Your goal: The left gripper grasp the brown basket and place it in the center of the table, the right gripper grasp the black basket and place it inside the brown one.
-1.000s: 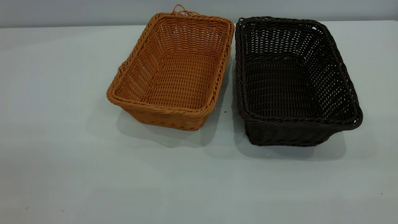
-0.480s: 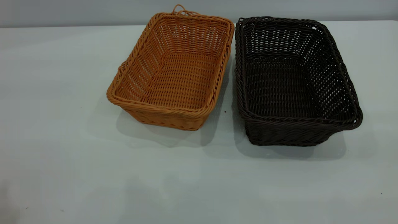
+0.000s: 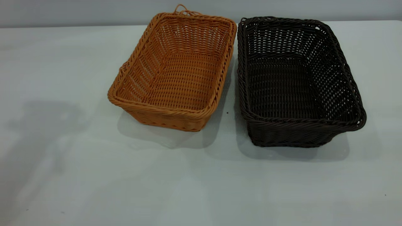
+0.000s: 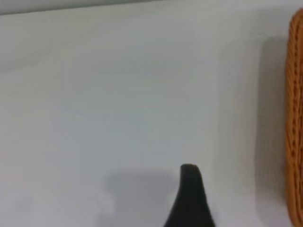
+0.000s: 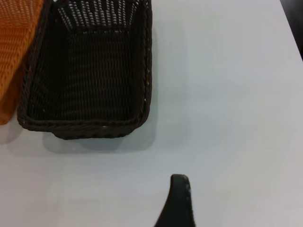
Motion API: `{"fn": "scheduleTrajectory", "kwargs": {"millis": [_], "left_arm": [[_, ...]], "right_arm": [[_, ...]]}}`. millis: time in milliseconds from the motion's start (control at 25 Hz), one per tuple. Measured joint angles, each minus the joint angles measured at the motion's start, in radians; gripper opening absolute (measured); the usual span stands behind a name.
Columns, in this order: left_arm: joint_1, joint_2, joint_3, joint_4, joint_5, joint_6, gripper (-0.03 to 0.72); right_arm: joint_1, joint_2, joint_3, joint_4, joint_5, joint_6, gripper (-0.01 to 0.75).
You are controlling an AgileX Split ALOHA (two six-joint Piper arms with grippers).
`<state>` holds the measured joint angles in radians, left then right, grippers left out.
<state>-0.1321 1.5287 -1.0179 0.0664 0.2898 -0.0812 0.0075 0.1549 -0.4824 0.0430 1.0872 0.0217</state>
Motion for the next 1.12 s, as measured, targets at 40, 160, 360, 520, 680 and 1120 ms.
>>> {"fn": "scheduleTrajectory", "kwargs": {"millis": [40,160,360,520,680,1120], "left_arm": [[-0.015,0.057,-0.031,0.000,-0.005,-0.001,0.518],[-0.056,0.209,-0.118,-0.002,-0.022,-0.004,0.518],[-0.124,0.440,-0.247,-0.003,-0.053,-0.006,0.518],[-0.160,0.591,-0.352,-0.003,-0.061,-0.006,0.518],[-0.177,0.710,-0.439,-0.004,-0.065,-0.007,0.518],[-0.210,0.913,-0.578,-0.042,-0.074,-0.010,0.473]], "right_arm": [[0.000,0.024,-0.009,-0.002,-0.017,0.001,0.573],[0.000,0.105,-0.037,-0.002,-0.077,0.006,0.573],[0.000,0.257,-0.062,-0.004,-0.170,0.028,0.573],[0.000,0.386,-0.073,-0.004,-0.236,0.029,0.573],[0.000,0.514,-0.107,-0.004,-0.265,0.031,0.573],[0.000,0.832,-0.249,0.074,-0.293,0.033,0.573]]}}
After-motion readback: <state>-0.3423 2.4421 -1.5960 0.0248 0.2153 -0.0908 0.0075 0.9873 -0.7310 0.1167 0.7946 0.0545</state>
